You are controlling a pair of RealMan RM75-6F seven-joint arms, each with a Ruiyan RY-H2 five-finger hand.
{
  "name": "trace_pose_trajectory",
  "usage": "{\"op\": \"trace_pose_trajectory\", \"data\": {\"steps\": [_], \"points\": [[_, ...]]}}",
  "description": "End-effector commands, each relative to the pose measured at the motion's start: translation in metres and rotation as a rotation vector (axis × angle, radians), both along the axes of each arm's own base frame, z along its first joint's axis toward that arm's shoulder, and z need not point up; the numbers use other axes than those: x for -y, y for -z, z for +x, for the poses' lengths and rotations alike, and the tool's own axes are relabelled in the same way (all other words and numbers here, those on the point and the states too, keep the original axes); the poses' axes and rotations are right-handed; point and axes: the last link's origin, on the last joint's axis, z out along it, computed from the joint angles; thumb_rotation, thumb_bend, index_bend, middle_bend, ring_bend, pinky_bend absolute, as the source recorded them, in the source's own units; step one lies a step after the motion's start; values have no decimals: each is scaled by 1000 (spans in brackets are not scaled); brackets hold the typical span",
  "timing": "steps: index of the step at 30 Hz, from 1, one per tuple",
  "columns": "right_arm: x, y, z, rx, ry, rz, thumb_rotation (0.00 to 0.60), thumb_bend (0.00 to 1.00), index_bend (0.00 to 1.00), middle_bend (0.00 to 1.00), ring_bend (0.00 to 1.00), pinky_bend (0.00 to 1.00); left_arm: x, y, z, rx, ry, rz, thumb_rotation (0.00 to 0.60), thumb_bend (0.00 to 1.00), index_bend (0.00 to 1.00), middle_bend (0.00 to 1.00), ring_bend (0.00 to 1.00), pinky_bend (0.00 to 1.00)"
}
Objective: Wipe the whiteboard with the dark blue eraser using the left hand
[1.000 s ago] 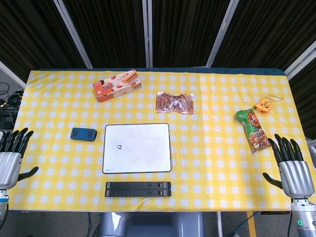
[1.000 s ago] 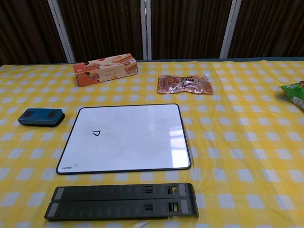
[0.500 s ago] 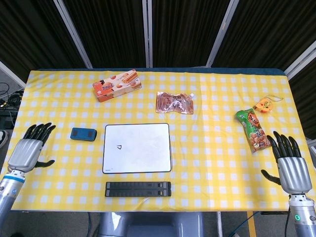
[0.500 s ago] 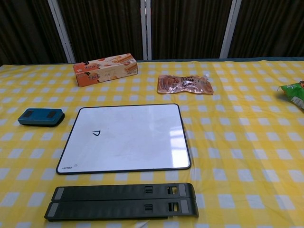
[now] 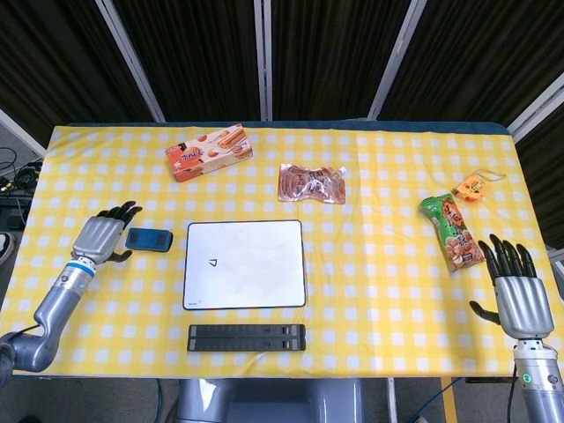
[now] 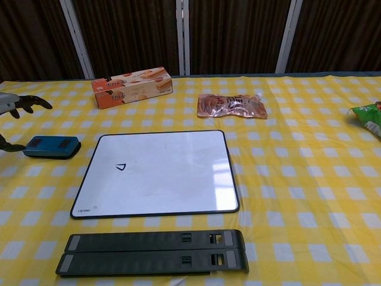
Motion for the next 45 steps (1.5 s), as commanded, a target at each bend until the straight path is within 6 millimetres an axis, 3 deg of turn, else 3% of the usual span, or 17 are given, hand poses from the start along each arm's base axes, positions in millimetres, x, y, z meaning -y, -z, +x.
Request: {"op": "trace_pose_trajectory", "data": {"steps": [1,7,15,28,34,39,45], "points": [[0,2,-2,-6,9,5,600,0,0,0,0,0,-5,14,8,-8,-11,-77,600,300,115,44,151,225],[0,2,-5,-12,21,3,600,0,0,0,0,0,-9,21,10,-27,-18,-91,600,300,139,59,162,230],[1,3,-6,-12,24,5,600,0,0,0,0,0,-13,26,10,-18,24,-54,600,300,269,171,291,346],[1,3,-5,-8,21,7,600,0,0,0,0,0,-14,25,1,-23,-7,-57,600,301,304,185,306,417],[0,3,-4,-7,19,7,600,0,0,0,0,0,-16,22,-3,-18,-15,-32,600,321,460,305,415,516],[0,2,-3,-1,13,5,600,0,0,0,0,0,-13,10,9,10,44,-12,600,324,479,318,427,522],[0,0,-2,11,8,1,600,0,0,0,0,0,-5,4,37,4,169,-24,600,324,503,337,440,527]]}}
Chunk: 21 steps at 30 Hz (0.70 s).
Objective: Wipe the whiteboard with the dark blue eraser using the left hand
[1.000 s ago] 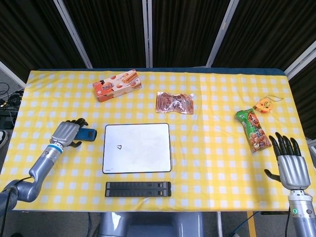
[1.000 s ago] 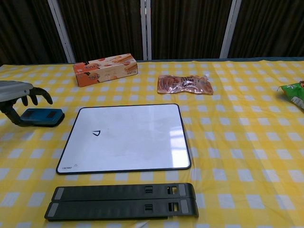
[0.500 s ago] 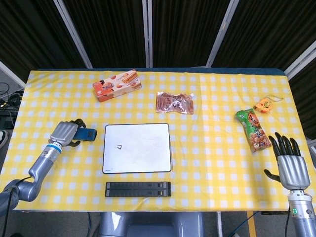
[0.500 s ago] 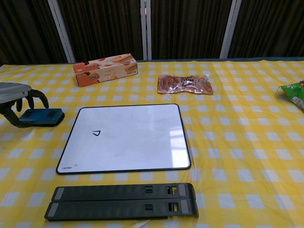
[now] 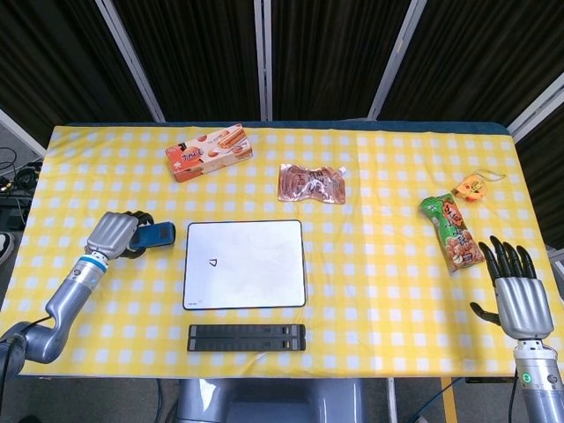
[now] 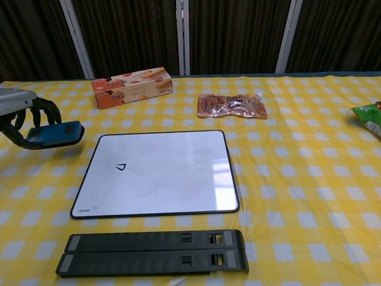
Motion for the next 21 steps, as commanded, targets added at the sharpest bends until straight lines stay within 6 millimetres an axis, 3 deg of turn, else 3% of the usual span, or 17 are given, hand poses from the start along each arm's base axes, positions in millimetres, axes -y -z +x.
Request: {"op": "trace_pose_trajectory", "data": {"steps": [1,5,6,9,14,21], "points": [[0,-1,1,5,-2,-2,600,0,0,0,0,0,5,-4,21,-20,97,-14,600,324,507,339,442,526],[0,-2,2,9,-6,-3,600,0,0,0,0,0,10,4,45,-55,175,-53,600,324,513,340,443,521],[1,-2,1,8,-5,-5,600,0,0,0,0,0,12,16,64,-57,226,-84,600,324,514,341,445,521],[2,-3,0,9,1,-7,600,0,0,0,0,0,9,33,83,-55,237,-118,600,323,524,346,449,521],[2,-4,-4,6,16,-12,600,0,0,0,0,0,3,59,105,-65,228,-161,600,326,527,348,451,521],[2,-6,-10,2,39,-18,600,0,0,0,0,0,0,82,120,-49,199,-212,600,329,528,349,451,521]]}}
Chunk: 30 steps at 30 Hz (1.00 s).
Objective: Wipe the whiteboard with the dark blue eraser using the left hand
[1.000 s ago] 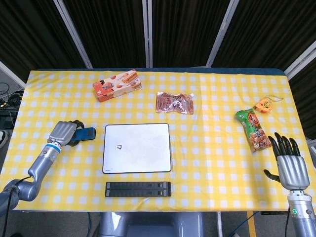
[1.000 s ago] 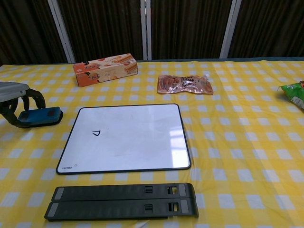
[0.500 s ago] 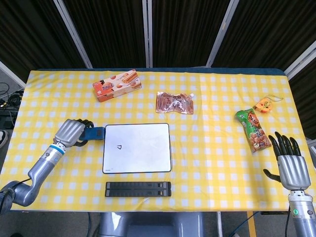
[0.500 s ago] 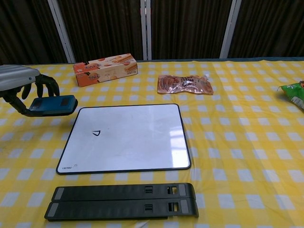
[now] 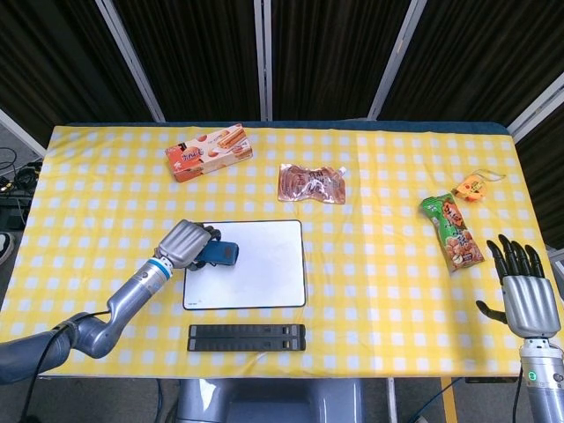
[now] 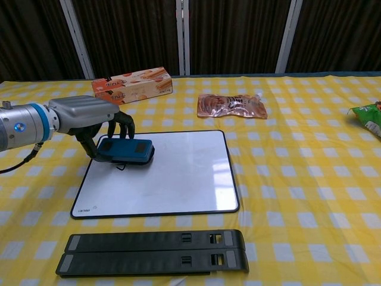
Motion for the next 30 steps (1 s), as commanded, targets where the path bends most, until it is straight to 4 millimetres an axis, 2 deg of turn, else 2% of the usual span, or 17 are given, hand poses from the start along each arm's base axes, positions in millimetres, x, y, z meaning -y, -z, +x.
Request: {"op": "trace_pose_trajectory", "data": {"steps": [1,11,23,30], "points": [[0,-1,-2,0,6,-2,600,0,0,0,0,0,0,10,8,7,-7,-22,600,328,528,349,451,521],[-2,-3,-3,2,7,-8,600,0,0,0,0,0,7,20,9,15,-31,-75,600,329,528,349,450,521],[-1,-1,-1,2,2,-3,600,0,0,0,0,0,27,25,14,56,-18,-141,600,329,537,356,457,521],[-1,0,-1,1,2,-1,600,0,0,0,0,0,25,23,11,44,-8,-128,600,329,540,360,458,521]]}}
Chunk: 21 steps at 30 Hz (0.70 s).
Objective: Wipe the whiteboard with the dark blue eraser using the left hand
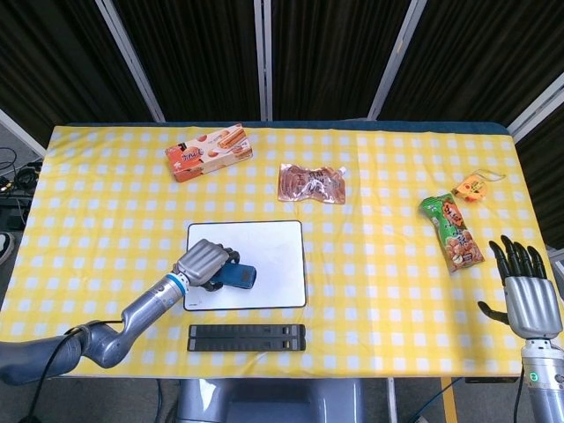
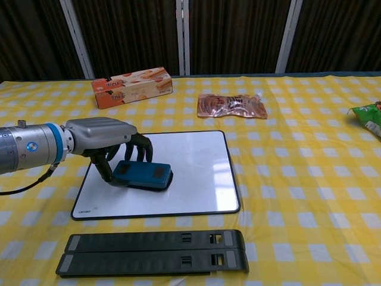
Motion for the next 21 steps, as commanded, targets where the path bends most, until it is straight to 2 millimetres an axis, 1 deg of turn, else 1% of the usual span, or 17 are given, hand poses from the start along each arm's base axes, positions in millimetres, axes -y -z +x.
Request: {"op": "trace_pose_trajectory", "data": {"steps": [1,8,14,17,21], "points": [[0,0,0,1,1,0,600,0,0,0,0,0,-4,-1,-5,-7,-12,16,600,329,540,360,458,521],[0,0,-1,-1,3,1,600,0,0,0,0,0,-20,-4,-21,-16,-71,60,600,329,545,363,461,522],[0,1,-1,0,5,2,600,0,0,0,0,0,-36,-12,-33,-7,-116,110,600,329,548,364,462,522],[0,1,-1,-1,4,3,600,0,0,0,0,0,-39,-15,-37,1,-126,119,600,329,548,364,462,522],[0,1,0,-2,3,3,600,0,0,0,0,0,-35,-13,-38,-6,-115,98,600,330,548,364,462,522]]}}
